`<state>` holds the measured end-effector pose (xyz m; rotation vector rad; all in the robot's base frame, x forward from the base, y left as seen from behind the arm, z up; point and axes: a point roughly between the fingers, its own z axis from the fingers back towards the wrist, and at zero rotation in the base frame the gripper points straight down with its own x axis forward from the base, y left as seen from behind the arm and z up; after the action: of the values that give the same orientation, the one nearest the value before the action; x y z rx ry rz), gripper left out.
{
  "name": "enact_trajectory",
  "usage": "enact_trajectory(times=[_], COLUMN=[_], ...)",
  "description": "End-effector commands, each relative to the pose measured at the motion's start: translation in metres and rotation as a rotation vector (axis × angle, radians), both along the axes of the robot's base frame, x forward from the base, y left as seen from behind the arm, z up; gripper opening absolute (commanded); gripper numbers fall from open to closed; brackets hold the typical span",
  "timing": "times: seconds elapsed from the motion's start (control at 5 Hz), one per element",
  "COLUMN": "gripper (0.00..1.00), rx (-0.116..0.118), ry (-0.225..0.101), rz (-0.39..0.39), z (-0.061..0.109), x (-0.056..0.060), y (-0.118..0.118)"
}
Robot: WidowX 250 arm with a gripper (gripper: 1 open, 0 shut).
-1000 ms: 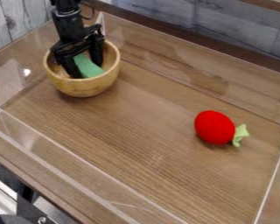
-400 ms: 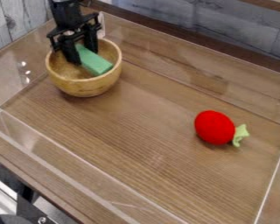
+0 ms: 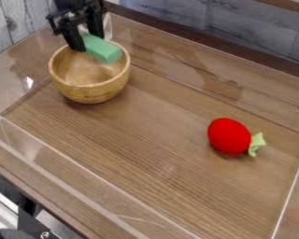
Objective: Remove the green stick from the brown bowl and put it on the table
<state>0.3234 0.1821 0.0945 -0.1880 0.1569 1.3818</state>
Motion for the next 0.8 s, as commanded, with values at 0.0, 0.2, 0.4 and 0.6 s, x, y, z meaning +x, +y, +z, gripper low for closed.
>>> enact_trajectory(times=[0.0,0.2,0.4,0.6], gripper=[0.00,0.00,0.00,0.00], rx=[0.037,0.032,0.038,0.047], ry=[-0.104,-0.114,-0.120,-0.125], rz=[0.005,-0.048,-0.138,-0.196], z=[0.056,0.060,0.054,0.054], x=[0.004,0.004,0.000,-0.002], y=[-0.002,-0.015,-0.040,-0.075])
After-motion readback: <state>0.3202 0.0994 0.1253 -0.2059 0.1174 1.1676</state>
